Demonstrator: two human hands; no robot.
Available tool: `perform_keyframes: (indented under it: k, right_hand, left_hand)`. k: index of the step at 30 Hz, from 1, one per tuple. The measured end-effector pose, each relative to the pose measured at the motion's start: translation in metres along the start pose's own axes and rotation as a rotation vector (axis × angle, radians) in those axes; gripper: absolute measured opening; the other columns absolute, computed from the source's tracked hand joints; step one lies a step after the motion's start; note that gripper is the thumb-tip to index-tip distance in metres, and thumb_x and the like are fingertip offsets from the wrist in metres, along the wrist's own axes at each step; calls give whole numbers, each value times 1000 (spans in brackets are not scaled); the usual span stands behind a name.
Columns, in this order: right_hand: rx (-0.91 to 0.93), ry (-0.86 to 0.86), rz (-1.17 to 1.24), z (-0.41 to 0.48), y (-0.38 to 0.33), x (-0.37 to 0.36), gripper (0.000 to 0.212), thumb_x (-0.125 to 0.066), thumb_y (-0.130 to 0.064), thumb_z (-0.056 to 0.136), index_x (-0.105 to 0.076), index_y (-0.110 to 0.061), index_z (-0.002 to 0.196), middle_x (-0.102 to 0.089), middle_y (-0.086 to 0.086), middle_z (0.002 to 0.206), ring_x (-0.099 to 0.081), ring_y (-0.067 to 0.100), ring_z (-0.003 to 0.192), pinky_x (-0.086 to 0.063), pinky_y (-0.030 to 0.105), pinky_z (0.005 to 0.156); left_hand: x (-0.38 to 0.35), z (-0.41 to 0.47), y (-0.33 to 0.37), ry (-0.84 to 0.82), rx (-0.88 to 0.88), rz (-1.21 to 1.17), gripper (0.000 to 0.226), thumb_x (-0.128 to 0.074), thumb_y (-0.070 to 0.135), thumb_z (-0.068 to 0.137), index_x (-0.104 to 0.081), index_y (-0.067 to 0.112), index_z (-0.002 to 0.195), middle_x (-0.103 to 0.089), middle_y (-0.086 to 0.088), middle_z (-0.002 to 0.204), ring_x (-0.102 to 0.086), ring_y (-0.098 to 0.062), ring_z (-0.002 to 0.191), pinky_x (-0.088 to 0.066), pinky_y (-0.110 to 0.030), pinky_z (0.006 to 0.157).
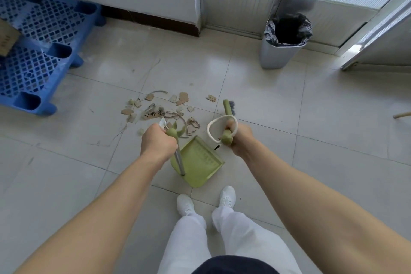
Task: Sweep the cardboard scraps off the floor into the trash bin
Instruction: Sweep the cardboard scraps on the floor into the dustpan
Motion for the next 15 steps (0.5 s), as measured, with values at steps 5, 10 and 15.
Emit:
perform_keyframes:
  k: [5, 10, 15]
  right_hand:
    - [-10, 10, 48, -3, 12, -4, 31, -45, -2, 90, -45, -9, 60, -41, 1, 30, -35, 11, 21, -34, 16, 40]
    - [-103, -95, 102, -7, 56, -44, 28, -37, 10, 86, -46, -7, 67, -40, 3, 29, -40, 11, 19, -34, 11, 29]
    - [-76, -133, 119, -2, 58, -72, 17, -43, -1, 86, -47, -8, 71, -43, 9, 61, -47, 14, 33, -36, 16, 30]
  left_hand:
    - [16, 0, -17, -8, 28, -13, 23, -68, -1, 80, -48, 10, 79, -50, -2, 78, -50, -24, 79, -36, -29, 61]
    - [33, 4, -39, -15, 52, -24, 28, -67, -2, 80, -44, 11, 72, -49, -2, 75, -49, -24, 79, -38, -29, 65]
    - [44, 13, -54, -11, 48, -45, 26, -69, -1, 79, -46, 11, 77, -52, -5, 84, -50, -23, 79, -35, -26, 53]
Point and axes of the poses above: each hand's wrist, its own z-axis towards the middle knuckle, its own x-axis out of the back of the hand, y = z × x, the point moved 4 cm from there along z, towards the middle knuckle
